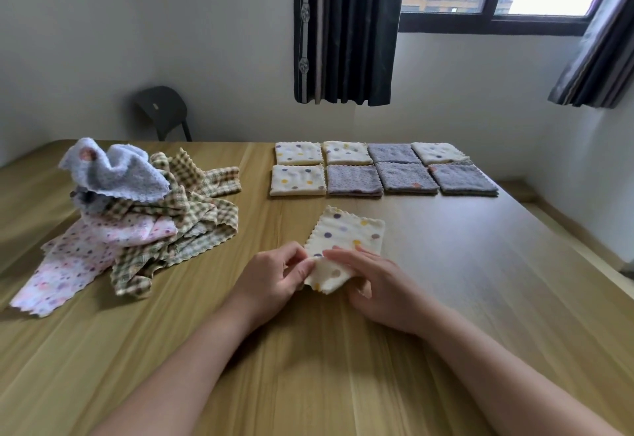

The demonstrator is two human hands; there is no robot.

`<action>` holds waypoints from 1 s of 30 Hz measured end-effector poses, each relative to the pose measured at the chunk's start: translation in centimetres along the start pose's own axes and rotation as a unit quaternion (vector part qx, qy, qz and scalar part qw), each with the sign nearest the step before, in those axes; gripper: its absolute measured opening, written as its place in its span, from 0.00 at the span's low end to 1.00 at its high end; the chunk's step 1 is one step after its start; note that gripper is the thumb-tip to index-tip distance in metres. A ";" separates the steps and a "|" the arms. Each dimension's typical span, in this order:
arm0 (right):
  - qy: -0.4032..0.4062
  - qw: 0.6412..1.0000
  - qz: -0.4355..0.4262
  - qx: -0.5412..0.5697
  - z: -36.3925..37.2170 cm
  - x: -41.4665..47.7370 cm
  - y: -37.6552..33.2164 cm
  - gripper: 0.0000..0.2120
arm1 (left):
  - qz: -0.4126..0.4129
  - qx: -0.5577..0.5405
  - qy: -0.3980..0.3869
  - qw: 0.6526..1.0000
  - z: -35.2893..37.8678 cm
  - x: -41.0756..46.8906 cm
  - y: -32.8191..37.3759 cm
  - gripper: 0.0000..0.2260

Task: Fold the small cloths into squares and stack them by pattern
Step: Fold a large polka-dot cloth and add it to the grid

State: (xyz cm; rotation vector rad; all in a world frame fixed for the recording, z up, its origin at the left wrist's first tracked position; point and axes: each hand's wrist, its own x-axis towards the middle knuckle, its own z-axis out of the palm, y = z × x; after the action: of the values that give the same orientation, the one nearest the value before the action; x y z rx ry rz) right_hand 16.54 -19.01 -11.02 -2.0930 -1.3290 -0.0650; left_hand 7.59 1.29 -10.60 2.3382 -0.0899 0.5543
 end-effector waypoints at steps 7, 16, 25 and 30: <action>0.112 0.976 0.056 0.177 -0.2 0.2 -1.3 0.09 | 0.038 0.041 -0.103 0.993 -1.9 -0.5 0.0 0.24; 0.168 0.918 0.171 0.316 -0.4 0.6 -0.9 0.13 | 0.025 -0.054 0.031 0.998 -0.6 -0.4 0.4 0.17; 0.206 0.905 0.314 0.199 -1.9 3.9 1.0 0.14 | -0.157 -0.022 0.069 0.985 1.6 5.5 2.0 0.11; 0.076 0.906 0.412 0.056 -2.0 6.4 2.7 0.14 | -0.280 0.130 -0.024 0.951 3.2 8.6 1.3 0.13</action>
State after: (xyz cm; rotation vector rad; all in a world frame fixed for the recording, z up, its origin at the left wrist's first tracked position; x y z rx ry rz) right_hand 22.45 -15.74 -8.38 -2.3204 -0.2726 0.2009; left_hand 16.29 -0.96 -8.24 2.4741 0.6429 0.2299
